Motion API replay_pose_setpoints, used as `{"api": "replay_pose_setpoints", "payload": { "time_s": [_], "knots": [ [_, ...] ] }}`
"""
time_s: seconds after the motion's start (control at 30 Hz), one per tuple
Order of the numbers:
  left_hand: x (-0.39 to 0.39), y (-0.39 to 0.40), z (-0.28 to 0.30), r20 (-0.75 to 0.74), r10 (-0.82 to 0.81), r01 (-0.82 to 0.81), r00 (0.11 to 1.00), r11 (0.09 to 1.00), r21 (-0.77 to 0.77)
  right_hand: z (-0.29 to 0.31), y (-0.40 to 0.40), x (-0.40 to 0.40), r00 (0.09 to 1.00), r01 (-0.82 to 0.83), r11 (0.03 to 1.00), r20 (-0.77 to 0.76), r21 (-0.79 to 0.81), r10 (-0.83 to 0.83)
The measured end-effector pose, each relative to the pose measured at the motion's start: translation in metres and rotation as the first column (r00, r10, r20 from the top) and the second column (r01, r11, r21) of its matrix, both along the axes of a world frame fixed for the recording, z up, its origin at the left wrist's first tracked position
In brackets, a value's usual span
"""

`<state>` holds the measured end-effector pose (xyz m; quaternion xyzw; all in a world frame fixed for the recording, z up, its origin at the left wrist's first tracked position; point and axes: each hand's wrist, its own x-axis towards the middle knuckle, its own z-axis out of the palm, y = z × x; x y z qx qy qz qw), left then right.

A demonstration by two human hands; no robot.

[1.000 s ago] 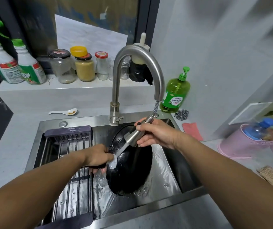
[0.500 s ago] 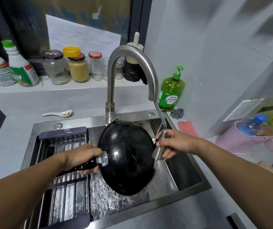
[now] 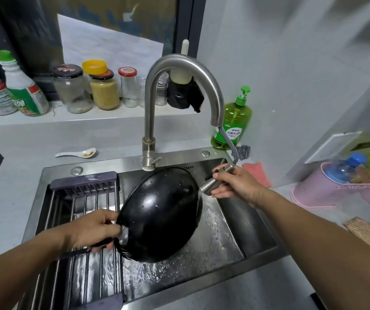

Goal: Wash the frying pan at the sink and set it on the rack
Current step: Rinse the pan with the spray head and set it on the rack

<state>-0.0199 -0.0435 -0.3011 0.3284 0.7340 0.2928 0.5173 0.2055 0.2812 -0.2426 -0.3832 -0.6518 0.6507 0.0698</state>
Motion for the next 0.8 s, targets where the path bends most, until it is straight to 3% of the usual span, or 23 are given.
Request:
{"api": "replay_pose_setpoints", "payload": {
  "time_s": [0.23, 0.33, 0.53, 0.67, 0.8],
  "knots": [
    [0.008, -0.002, -0.008, -0.290, -0.168, 0.161, 0.942, 0.986, -0.048, 0.003, 0.002, -0.004, 0.992, 0.092, 0.994, -0.079, -0.059, -0.097],
    [0.014, -0.004, -0.007, -0.312, -0.160, 0.157, 0.937, 0.987, -0.036, 0.002, 0.011, 0.001, 0.998, 0.061, 0.997, 0.012, 0.038, -0.061],
    [0.007, -0.006, -0.014, -0.207, -0.035, 0.035, 0.978, 0.999, -0.001, 0.006, 0.021, 0.006, 0.993, 0.009, 0.991, 0.119, 0.136, -0.025],
    [0.003, -0.003, -0.013, -0.124, 0.040, -0.038, 0.991, 0.999, 0.024, 0.010, 0.007, 0.007, 0.988, -0.085, 0.996, 0.127, -0.032, 0.089],
    [0.002, 0.000, -0.012, -0.102, 0.051, -0.050, 0.994, 0.999, 0.014, 0.005, -0.028, -0.006, 0.993, -0.117, 0.952, -0.016, -0.284, 0.117]
  ]
}}
